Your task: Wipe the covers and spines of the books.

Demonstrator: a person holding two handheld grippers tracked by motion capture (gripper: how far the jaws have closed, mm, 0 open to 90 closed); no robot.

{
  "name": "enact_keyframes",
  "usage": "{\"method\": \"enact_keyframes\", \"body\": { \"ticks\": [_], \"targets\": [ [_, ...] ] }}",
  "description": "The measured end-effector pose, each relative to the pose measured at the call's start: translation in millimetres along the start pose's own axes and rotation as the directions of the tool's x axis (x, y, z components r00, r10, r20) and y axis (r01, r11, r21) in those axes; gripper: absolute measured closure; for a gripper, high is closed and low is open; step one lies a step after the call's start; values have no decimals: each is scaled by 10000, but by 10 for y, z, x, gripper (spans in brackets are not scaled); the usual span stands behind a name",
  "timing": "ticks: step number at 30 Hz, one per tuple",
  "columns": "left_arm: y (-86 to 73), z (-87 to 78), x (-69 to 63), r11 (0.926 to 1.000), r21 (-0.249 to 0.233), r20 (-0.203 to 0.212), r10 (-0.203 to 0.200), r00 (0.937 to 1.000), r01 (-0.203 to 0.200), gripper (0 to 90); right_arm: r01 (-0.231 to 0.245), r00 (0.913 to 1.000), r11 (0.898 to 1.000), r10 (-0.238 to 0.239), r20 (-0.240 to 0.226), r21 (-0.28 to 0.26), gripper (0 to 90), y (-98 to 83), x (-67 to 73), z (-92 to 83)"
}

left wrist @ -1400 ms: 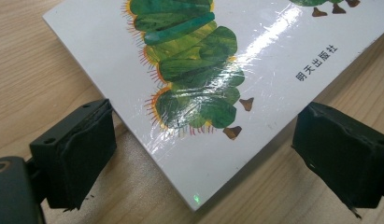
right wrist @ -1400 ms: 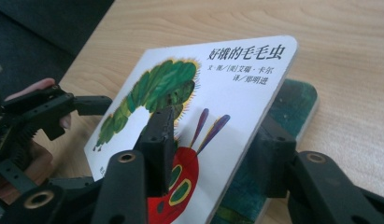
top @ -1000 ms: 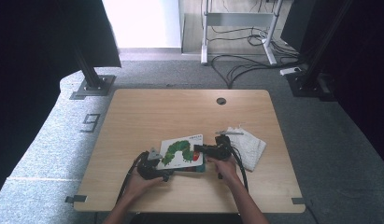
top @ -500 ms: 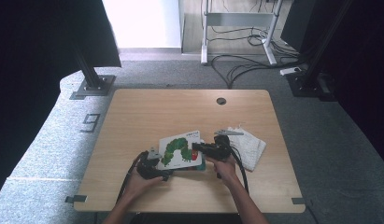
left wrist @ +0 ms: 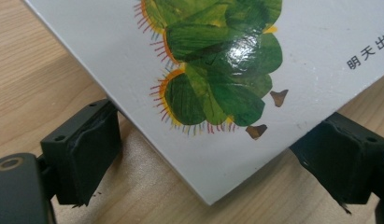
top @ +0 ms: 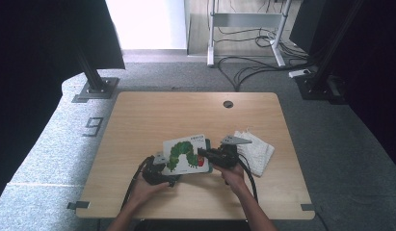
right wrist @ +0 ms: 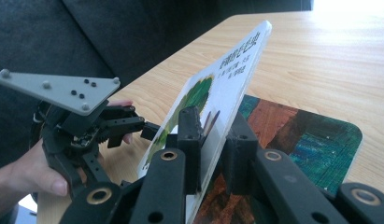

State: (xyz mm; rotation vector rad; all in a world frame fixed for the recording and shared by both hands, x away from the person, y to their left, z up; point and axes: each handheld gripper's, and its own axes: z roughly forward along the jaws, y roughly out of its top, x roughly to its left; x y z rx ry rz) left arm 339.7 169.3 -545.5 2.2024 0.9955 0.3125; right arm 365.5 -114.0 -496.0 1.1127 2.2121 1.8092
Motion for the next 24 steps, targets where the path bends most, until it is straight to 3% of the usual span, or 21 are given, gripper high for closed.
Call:
{"method": "enact_keyframes", "body": {
  "ticks": [8, 24],
  "targets": [
    [-13, -21, -14, 9999, -65, 230, 87, 9997, -86, 108, 532, 9984, 9984, -535, -179, -184, 785, -67, 24, -55],
    [-58, -122, -10, 9992, -186, 666, 362, 9971, -351, 120, 872, 9946, 9956, -890, -538, -342, 805, -162, 63, -143]
  ]
}}
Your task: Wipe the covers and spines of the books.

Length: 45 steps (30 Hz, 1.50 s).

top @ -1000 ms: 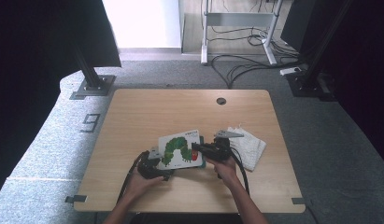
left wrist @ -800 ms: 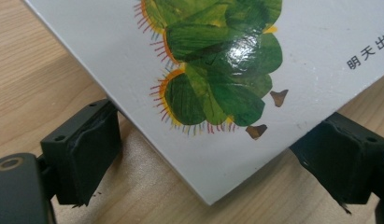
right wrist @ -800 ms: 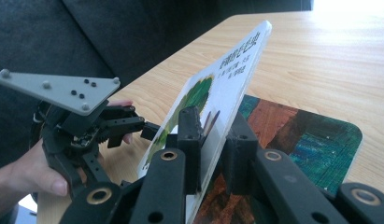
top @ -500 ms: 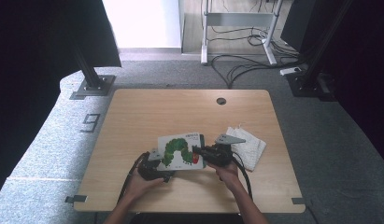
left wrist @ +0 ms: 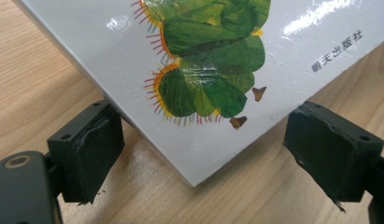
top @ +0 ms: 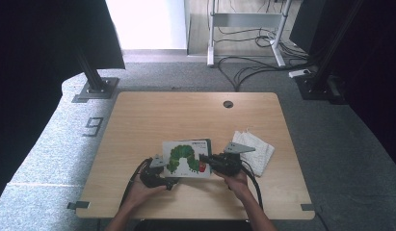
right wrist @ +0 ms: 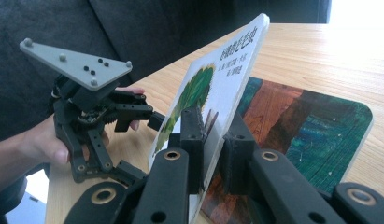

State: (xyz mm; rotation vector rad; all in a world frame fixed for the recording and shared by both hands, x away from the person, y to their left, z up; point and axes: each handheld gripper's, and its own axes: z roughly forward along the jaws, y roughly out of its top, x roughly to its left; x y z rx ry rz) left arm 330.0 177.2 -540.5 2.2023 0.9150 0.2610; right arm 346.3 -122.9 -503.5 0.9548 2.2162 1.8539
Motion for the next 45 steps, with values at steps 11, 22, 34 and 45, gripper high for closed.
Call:
{"method": "enact_keyframes", "body": {
  "ticks": [11, 22, 34, 45],
  "targets": [
    [-31, -148, 121, 9948, -785, 89, -648, 9979, 653, 144, 4, 9994, 10000, -7, -352, -92, 824, -94, 7, -66],
    [122, -148, 220, 9846, -1483, 290, -894, 9956, 928, 154, 122, 9992, 9999, -119, -379, 73, 826, -186, 26, -130],
    [248, -179, 165, 9770, -2095, 412, -312, 9987, 391, 228, 745, 9972, 9947, -746, -4, 709, 819, -329, 21, -163],
    [238, -203, 130, 9752, -2211, 273, 1, 9996, 60, 320, 1290, 9891, 9859, -1357, 580, 1066, 775, -357, -11, -136]
  ]
}}
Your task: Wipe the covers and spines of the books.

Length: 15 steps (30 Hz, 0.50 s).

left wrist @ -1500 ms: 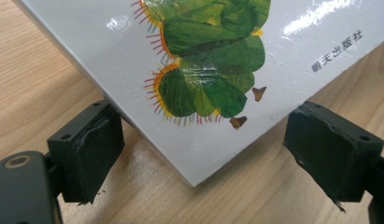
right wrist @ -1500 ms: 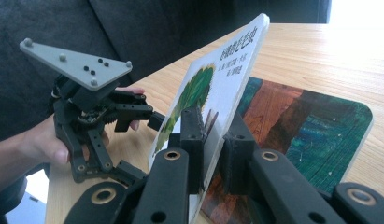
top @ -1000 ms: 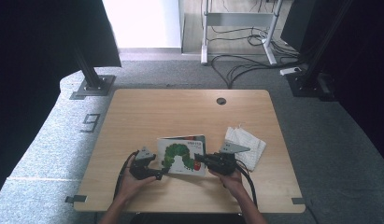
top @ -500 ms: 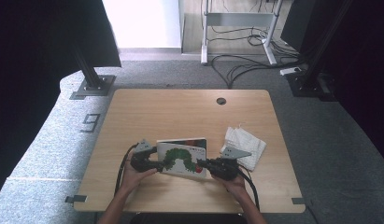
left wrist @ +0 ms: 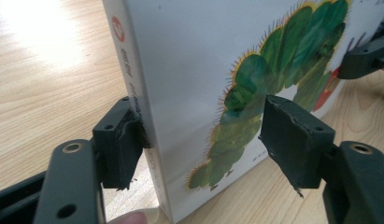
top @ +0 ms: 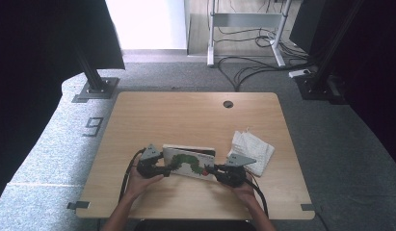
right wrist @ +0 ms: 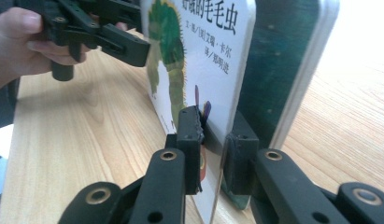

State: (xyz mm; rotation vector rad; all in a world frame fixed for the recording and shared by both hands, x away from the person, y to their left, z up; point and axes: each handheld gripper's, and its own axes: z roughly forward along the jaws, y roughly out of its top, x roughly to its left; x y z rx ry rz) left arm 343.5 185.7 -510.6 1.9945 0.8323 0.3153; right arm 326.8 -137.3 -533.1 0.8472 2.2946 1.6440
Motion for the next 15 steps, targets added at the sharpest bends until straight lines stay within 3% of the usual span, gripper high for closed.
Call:
{"method": "enact_keyframes", "body": {
  "ticks": [4, 6, 15],
  "targets": [
    [6, -32, 20, 9996, -269, 92, 104, 9999, -101, 310, 52, 9999, 10000, -52, 98, 32, 765, -8, -17, 3],
    [29, -40, 61, 9989, -465, 168, -52, 9998, 59, 308, 73, 9999, 10000, -73, 99, -22, 772, -2, -14, 1],
    [111, 36, 101, 9981, -607, 412, 100, 9991, -75, 284, 37, 10000, 10000, -36, 70, -49, 775, -1, -39, -3]
  ]
}}
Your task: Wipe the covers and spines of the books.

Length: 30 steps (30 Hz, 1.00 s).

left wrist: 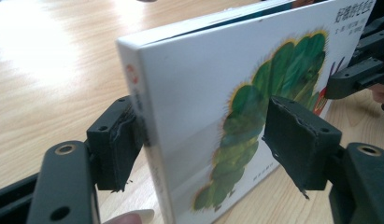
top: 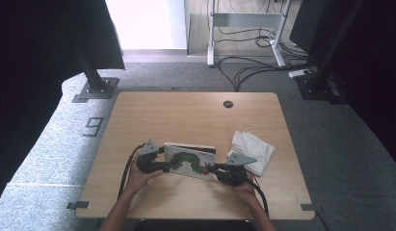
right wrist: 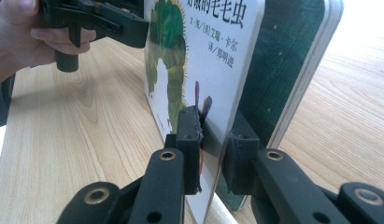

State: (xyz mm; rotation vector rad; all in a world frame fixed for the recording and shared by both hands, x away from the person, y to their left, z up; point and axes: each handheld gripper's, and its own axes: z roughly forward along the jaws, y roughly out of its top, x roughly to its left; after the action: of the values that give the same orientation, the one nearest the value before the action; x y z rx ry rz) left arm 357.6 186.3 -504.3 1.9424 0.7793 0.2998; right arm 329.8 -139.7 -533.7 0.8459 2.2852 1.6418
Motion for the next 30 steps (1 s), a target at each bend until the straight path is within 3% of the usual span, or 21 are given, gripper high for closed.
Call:
{"method": "enact_keyframes", "body": {
  "ticks": [9, 17, 20, 23, 24, 26, 28, 29, 30],
  "targets": [
    [-4, -30, -29, 9999, 45, 53, 147, 9999, -148, 297, -38, 9997, 10000, 37, 239, 74, 753, -8, -27, 11],
    [-42, -37, -72, 9997, 157, 29, 198, 9998, -198, 307, 115, 9967, 9998, -127, 801, 155, 688, 6, -55, -13],
    [-61, -24, -57, 9995, 300, -65, 100, 9999, -98, 300, 1, 9945, 10000, -10, 1048, 85, 588, -12, -83, -63],
    [-93, 0, -29, 9994, 333, -93, -7, 10000, 11, 310, -265, 9948, 9996, 267, 980, -31, 530, -33, -143, -96],
    [-105, 19, -24, 9994, 334, -76, -91, 9999, 94, 321, -286, 9953, 9996, 281, 927, 37, 541, -34, -161, -85],
    [-115, 47, -39, 9995, 252, 372, -180, 9991, 171, 352, 3, 9934, 9982, -73, 1141, 607, 615, -49, -175, 5],
    [-104, 74, -82, 9998, 152, 781, -150, 9968, 138, 340, 147, 9925, 9973, -233, 1204, 723, 683, -66, -163, 61],
    [-95, 75, -77, 9992, 37, 1025, -398, 9939, 396, 310, 220, 9868, 9958, -359, 1581, 889, 722, -67, -146, 107],
    [-91, 72, -69, 9986, -36, 1179, -511, 9917, 519, 316, 100, 9855, 9964, -240, 1677, 840, 747, -58, -146, 121]
  ]
}}
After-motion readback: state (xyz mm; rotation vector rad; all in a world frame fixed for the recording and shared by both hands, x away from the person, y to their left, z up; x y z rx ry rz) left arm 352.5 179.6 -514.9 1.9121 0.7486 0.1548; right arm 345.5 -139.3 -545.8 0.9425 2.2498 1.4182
